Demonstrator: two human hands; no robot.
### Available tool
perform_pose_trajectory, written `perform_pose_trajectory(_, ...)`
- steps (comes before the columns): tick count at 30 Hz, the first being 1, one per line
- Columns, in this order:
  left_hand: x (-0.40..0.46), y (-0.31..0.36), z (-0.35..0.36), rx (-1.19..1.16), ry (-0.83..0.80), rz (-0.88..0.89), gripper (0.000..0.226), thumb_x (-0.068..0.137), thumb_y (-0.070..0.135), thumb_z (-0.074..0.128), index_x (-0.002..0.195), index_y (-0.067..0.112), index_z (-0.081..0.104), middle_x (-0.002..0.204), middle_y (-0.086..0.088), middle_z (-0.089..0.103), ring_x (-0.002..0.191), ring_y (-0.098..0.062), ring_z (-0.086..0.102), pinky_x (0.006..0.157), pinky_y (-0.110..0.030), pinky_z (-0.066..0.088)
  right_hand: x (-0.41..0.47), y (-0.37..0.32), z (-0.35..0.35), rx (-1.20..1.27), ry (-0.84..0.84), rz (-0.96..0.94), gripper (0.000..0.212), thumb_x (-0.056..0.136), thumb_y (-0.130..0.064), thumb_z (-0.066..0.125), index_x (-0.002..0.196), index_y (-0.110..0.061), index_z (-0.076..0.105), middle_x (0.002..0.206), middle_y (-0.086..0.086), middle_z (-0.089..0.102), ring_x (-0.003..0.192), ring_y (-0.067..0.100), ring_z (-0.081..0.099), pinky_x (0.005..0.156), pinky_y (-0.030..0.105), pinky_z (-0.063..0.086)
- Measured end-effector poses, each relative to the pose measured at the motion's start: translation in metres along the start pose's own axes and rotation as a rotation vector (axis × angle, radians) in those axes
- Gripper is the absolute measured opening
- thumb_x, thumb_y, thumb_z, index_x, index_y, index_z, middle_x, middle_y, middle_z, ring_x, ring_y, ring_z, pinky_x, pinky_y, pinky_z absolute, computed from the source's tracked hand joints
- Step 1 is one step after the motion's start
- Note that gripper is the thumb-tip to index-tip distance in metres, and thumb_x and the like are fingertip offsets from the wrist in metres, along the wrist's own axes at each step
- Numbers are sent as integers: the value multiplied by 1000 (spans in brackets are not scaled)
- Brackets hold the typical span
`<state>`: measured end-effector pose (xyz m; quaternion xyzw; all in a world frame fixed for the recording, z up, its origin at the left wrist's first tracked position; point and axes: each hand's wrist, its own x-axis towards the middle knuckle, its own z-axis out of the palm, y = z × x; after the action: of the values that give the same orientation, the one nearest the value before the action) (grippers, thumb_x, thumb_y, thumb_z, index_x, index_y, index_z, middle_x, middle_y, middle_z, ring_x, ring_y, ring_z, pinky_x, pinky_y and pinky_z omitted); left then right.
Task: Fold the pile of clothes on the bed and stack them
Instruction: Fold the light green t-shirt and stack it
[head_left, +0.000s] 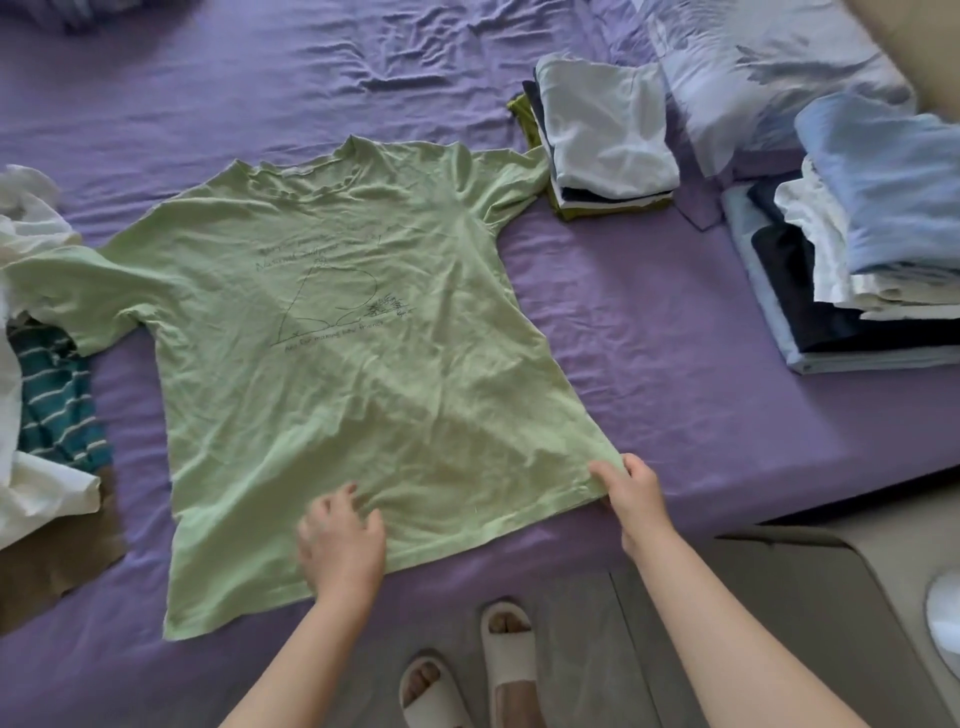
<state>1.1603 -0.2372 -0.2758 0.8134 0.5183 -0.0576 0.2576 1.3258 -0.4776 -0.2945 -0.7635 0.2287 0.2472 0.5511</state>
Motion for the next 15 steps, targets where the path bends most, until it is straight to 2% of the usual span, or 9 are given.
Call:
perform_pose_trajectory(2, 11, -27, -22, 33, 161, -135, 53, 85, 23, 66, 134, 10, 50, 139, -19, 41, 126, -39, 37, 104, -48, 31, -4, -2, 0, 223, -6, 69, 9, 85, -1, 59, 83, -10, 56, 85, 11, 61, 73, 21, 57, 65, 33, 48)
perform_pose_trajectory(5, 27, -76, -48, 74, 243, -285, 58, 86, 27, 66, 136, 6, 45, 145, -22, 35, 132, -41, 31, 108, -53, 24, -12, 2, 9, 330, -49, 112, 21, 86, -4, 65, 105, -9, 57, 95, 9, 66, 81, 19, 63, 69, 32, 53)
perform_pose_trajectory(8, 38, -116, -68, 21, 221, -466, 66, 88, 36, 64, 141, 5, 38, 148, -23, 32, 134, -41, 29, 108, -52, 23, -21, 4, 26, 302, -71, 128, 20, 82, -6, 71, 98, -14, 62, 94, 4, 68, 81, 15, 64, 69, 30, 51)
perform_pose_trajectory(10, 45, -135, -74, -179, 166, -599, 71, 87, 37, 66, 141, 2, 38, 144, -27, 37, 131, -42, 36, 107, -47, 29, -25, 3, 34, 322, -24, 136, 18, 82, -5, 70, 92, -18, 62, 89, 1, 66, 76, 13, 62, 65, 29, 50)
perform_pose_trajectory(12, 49, -146, -76, -489, 96, -684, 69, 83, 29, 73, 136, -3, 44, 136, -26, 48, 121, -39, 49, 101, -42, 39, -28, 0, 38, 361, 13, 132, 24, 84, -1, 66, 102, -17, 59, 90, 1, 64, 76, 13, 61, 61, 29, 53)
perform_pose_trajectory(14, 47, -153, -80, -741, 26, -679, 49, 80, 17, 76, 120, -6, 58, 111, -20, 64, 91, -30, 62, 79, -35, 49, -33, -4, 39, 392, 20, 125, 29, 86, 2, 61, 109, -15, 57, 87, 2, 66, 74, 15, 62, 52, 26, 55)
perform_pose_trajectory(15, 45, -156, -83, -795, -5, -648, 36, 80, 14, 76, 108, -4, 64, 96, -15, 67, 78, -24, 61, 68, -31, 47, -36, -6, 38, 407, 16, 125, 26, 87, 2, 60, 106, -15, 59, 82, 1, 68, 71, 14, 63, 48, 25, 55)
